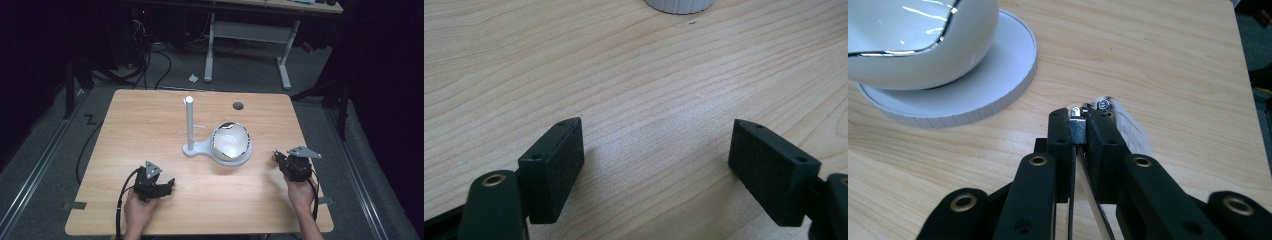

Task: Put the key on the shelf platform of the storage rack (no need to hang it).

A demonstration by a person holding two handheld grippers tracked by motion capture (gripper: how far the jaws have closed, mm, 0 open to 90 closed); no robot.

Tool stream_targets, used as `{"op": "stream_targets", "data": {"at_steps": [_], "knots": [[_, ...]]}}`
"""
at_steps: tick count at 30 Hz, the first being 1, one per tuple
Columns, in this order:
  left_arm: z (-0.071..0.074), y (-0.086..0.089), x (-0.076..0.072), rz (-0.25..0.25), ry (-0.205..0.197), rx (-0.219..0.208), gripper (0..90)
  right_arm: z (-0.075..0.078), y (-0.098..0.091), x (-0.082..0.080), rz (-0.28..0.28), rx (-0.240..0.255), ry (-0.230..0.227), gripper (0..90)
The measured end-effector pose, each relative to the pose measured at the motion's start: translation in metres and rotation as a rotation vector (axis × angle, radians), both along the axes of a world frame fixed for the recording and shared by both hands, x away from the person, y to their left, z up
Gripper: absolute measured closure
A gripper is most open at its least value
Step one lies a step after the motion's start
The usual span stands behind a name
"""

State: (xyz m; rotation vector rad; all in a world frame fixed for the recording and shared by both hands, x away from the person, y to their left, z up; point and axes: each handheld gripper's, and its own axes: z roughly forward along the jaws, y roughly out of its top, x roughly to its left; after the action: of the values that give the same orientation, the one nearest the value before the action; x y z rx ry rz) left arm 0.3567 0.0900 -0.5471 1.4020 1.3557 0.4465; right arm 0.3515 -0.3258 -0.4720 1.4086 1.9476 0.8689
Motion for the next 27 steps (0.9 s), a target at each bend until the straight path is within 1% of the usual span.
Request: {"op": "stream_targets", "data": {"at_steps": [14,15,17,18,21,23,27], "knots": [[0.000,0.000,0.000,0.000,0.000,0.001,22.8,0.024,0.011,-0.014,0.078,-0.018,-0.065,81.9],[0.000,0.000,0.000,0.000,0.000,0.000,22.7,0.029,0.014,-0.017,0.090,-0.010,-0.072,81.9],[0.000,0.000,0.000,0.000,0.000,0.000,22.7,0.031,0.015,-0.018,0.096,-0.006,-0.074,82.0],[0.000,0.000,0.000,0.001,0.000,-0.001,22.8,0.036,0.017,-0.020,0.115,0.004,-0.085,81.9],[0.000,0.000,0.000,0.001,0.000,0.000,22.7,0.043,0.020,-0.022,0.143,0.018,-0.101,81.9],[0.000,0.000,0.000,0.001,0.000,0.000,22.7,0.047,0.024,-0.023,0.160,0.017,-0.101,82.0],[0.000,0.000,0.000,0.000,0.000,0.000,22.7,0.054,0.030,-0.023,0.188,0.028,-0.098,81.9]]}}
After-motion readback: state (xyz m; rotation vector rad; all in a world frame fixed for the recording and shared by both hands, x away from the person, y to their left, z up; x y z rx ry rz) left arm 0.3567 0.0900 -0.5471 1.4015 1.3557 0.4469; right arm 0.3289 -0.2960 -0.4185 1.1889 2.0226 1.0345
